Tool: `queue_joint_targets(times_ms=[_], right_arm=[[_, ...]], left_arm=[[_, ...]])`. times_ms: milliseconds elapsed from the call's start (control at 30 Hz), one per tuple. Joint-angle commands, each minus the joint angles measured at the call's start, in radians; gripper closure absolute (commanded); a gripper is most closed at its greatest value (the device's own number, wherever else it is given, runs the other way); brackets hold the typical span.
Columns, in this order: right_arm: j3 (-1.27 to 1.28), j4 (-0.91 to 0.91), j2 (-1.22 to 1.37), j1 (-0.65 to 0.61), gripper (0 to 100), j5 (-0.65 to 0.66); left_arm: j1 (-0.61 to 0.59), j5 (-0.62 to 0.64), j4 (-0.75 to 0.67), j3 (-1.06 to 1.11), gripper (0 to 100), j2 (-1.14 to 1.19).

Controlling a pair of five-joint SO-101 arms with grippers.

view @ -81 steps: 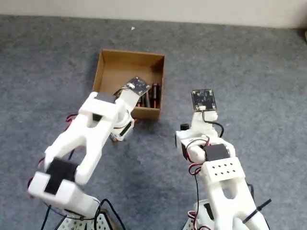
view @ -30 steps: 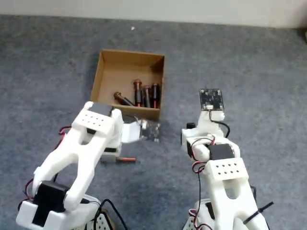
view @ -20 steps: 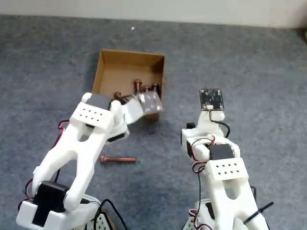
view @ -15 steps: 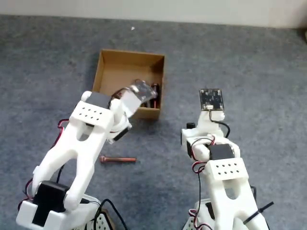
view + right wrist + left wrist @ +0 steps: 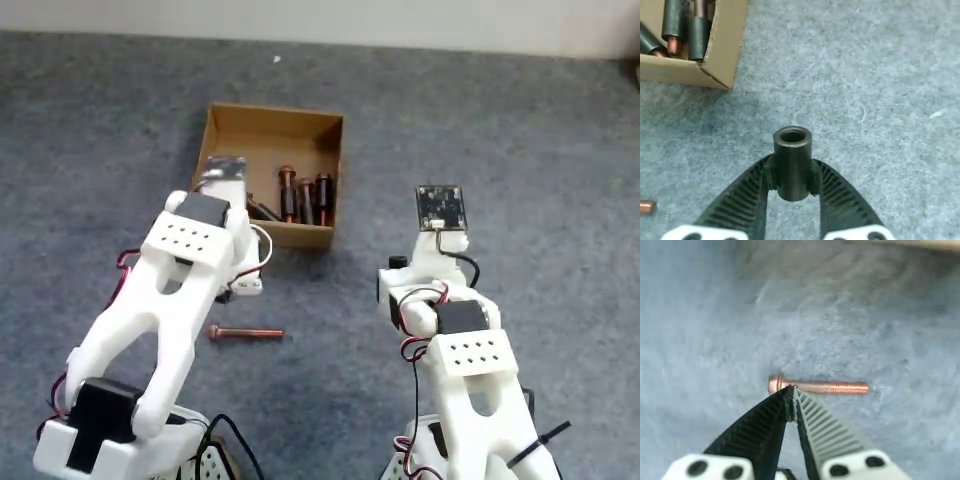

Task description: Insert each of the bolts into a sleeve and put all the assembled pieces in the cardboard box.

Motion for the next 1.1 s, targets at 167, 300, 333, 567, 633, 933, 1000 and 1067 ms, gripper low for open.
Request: queue_joint_targets(times_ms=[167, 300, 333, 567, 633, 933, 1000, 1067], right_arm=[[-0.010, -0.028, -0.025, 0.013, 99.5, -0.011], [-0.010, -0.028, -0.025, 0.013, 99.5, -0.011], [-0.010, -0.028, -0.025, 0.013, 99.5, -0.011], [-0.007, -0.028, -0.025, 0.013, 99.5, -0.011], [-0.007, -0.028, -0.025, 0.013, 99.5, -0.011], [-0.005, -0.028, -0.025, 0.013, 99.5, -0.011], [-0.005, -0.028, -0.025, 0.013, 99.5, -0.011], [-0.005, -0.030, -0.025, 0.013, 99.5, -0.011]], left_arm=[[-0.015, 0.264, 0.015, 0.090, 89, -0.028], [-0.015, 0.276, 0.014, 0.139, 70, -0.028], [-0.015, 0.287, 0.012, 0.148, 65, -0.028], [-0.015, 0.298, 0.011, 0.196, 53, -0.027], [-0.015, 0.298, 0.005, 0.197, 53, -0.027], [-0.022, 0.301, -0.273, 0.415, 53, -0.036], [-0.027, 0.302, -0.284, 0.412, 53, -0.035], [-0.033, 0.305, -0.287, 0.400, 53, -0.028]])
